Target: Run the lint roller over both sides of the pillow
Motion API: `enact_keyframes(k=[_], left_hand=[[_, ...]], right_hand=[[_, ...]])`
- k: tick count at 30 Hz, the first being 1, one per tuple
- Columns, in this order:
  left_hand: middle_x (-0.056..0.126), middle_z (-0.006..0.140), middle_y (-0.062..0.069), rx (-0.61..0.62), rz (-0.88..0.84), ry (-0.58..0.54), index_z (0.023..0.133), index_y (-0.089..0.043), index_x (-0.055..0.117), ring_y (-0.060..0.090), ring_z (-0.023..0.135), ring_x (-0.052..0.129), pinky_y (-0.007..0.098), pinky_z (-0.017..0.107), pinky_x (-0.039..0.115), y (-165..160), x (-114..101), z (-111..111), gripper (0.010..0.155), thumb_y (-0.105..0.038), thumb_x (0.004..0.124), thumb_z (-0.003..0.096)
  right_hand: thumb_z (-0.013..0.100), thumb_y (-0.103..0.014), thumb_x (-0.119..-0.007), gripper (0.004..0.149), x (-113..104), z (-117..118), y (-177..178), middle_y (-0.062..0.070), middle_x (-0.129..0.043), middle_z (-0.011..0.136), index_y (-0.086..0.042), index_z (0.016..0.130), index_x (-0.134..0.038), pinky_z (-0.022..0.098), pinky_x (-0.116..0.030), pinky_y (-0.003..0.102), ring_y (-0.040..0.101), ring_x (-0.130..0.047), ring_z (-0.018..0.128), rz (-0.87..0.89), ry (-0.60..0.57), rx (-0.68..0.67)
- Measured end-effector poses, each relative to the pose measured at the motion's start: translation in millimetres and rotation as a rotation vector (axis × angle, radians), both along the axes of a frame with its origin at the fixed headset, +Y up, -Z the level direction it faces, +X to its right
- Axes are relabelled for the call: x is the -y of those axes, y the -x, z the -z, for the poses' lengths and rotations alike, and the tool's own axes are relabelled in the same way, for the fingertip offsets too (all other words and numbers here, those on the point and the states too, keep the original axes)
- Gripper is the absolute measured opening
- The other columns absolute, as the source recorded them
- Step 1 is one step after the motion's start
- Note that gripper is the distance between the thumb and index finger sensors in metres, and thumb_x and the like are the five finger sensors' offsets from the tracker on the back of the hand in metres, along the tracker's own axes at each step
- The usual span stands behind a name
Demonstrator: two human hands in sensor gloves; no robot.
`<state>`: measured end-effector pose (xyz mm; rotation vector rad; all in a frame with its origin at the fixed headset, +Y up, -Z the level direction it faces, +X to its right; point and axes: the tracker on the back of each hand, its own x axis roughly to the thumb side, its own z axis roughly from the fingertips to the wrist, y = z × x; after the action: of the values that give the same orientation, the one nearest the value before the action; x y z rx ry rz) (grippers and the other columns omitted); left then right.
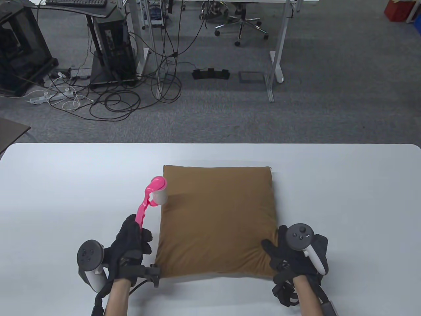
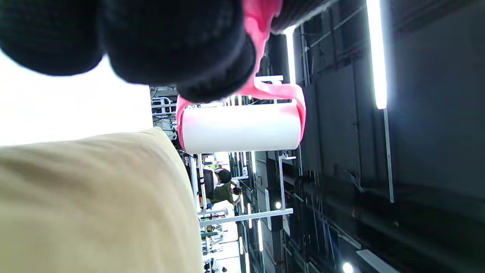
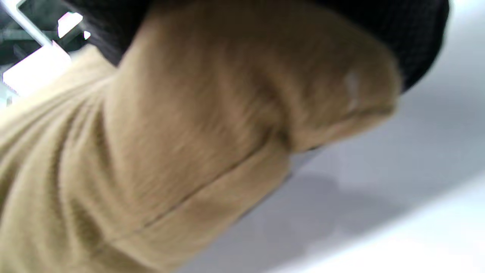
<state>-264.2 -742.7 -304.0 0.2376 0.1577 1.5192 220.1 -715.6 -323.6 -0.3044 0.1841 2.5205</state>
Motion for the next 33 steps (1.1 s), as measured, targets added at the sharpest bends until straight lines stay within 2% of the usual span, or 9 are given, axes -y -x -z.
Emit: enact_keyframes(k=[4,7,12,16,19,21,25,29,33], left_hand=[[0.103,0.048,0.007,-0.038,0.006,-0.028,0.097,0.007,0.058,0.012,0.010,0.098,0.049,0.029,0.087,5,0,-5,0.065,-0.041,0.064,0.0538],[0.103,0.048,0.005,-0.086,0.007,-0.053,0.096,0.007,0.059,0.010,0.010,0.098,0.048,0.028,0.088,9,0,-8,0.064,-0.041,0.063,0.0540],[0.103,0.048,0.005,-0.086,-0.060,-0.077,0.096,0.007,0.060,0.010,0.010,0.098,0.048,0.028,0.088,11,-1,-11,0.064,-0.041,0.063,0.0544],[0.103,0.049,0.004,-0.093,-0.067,-0.091,0.096,0.007,0.060,0.009,0.010,0.098,0.047,0.029,0.088,12,-2,-12,0.064,-0.042,0.062,0.0546],[0.103,0.048,0.004,-0.099,-0.086,-0.097,0.096,0.007,0.061,0.010,0.010,0.098,0.047,0.028,0.088,13,-1,-13,0.064,-0.041,0.062,0.0545],[0.103,0.048,0.004,-0.110,-0.094,-0.103,0.096,0.007,0.061,0.010,0.010,0.098,0.047,0.028,0.088,16,-2,-14,0.064,-0.041,0.063,0.0543],[0.103,0.048,0.005,-0.138,-0.104,-0.120,0.096,0.007,0.061,0.010,0.009,0.098,0.048,0.028,0.088,25,-1,-15,0.064,-0.041,0.063,0.0542],[0.103,0.047,0.005,-0.159,-0.113,-0.115,0.095,0.008,0.062,0.010,0.008,0.098,0.048,0.027,0.088,33,1,-14,0.064,-0.041,0.063,0.0539],[0.104,0.046,0.005,-0.161,-0.092,-0.101,0.095,0.008,0.062,0.010,0.008,0.098,0.048,0.027,0.088,34,3,-12,0.064,-0.041,0.064,0.0538]], right_hand=[[0.060,-0.032,-0.066,0.068,-43,-6,-21,0.022,-0.093,0.078,-0.014,0.113,-0.027,0.039,-0.085,0.057,0.037,-0.100,0.058,0.076,-0.242,0.206],[0.060,-0.024,-0.068,0.066,-92,-27,-36,0.025,-0.090,0.081,-0.017,0.112,-0.029,0.040,-0.085,0.059,0.042,-0.099,0.060,0.133,-0.469,0.296],[0.059,-0.017,-0.072,0.064,-167,-78,-17,0.025,-0.086,0.089,-0.027,0.112,-0.037,0.048,-0.078,0.062,0.045,-0.093,0.069,0.046,-0.863,0.228],[0.058,-0.020,-0.076,0.066,-195,-92,35,0.022,-0.087,0.090,-0.029,0.112,-0.039,0.049,-0.078,0.059,0.042,-0.093,0.070,-0.229,-0.952,0.104],[0.058,-0.021,-0.076,0.065,-183,-77,74,0.021,-0.090,0.087,-0.026,0.112,-0.040,0.046,-0.081,0.056,0.039,-0.095,0.067,-0.371,-0.900,-0.034],[0.058,-0.021,-0.075,0.064,-166,-65,104,0.021,-0.090,0.087,-0.024,0.112,-0.040,0.043,-0.082,0.053,0.038,-0.095,0.065,-0.345,-0.815,-0.211],[0.058,-0.017,-0.073,0.061,-113,-42,176,0.021,-0.091,0.084,-0.028,0.111,-0.045,0.040,-0.083,0.051,0.038,-0.094,0.063,-0.282,-0.696,-0.452],[0.057,-0.017,-0.074,0.057,-58,-24,231,0.019,-0.094,0.082,-0.032,0.107,-0.053,0.039,-0.083,0.050,0.036,-0.096,0.061,-0.324,-0.614,-0.577],[0.056,-0.017,-0.075,0.057,-27,-7,254,0.019,-0.093,0.083,-0.032,0.107,-0.053,0.040,-0.083,0.050,0.037,-0.095,0.062,-0.305,-0.528,-0.599]])
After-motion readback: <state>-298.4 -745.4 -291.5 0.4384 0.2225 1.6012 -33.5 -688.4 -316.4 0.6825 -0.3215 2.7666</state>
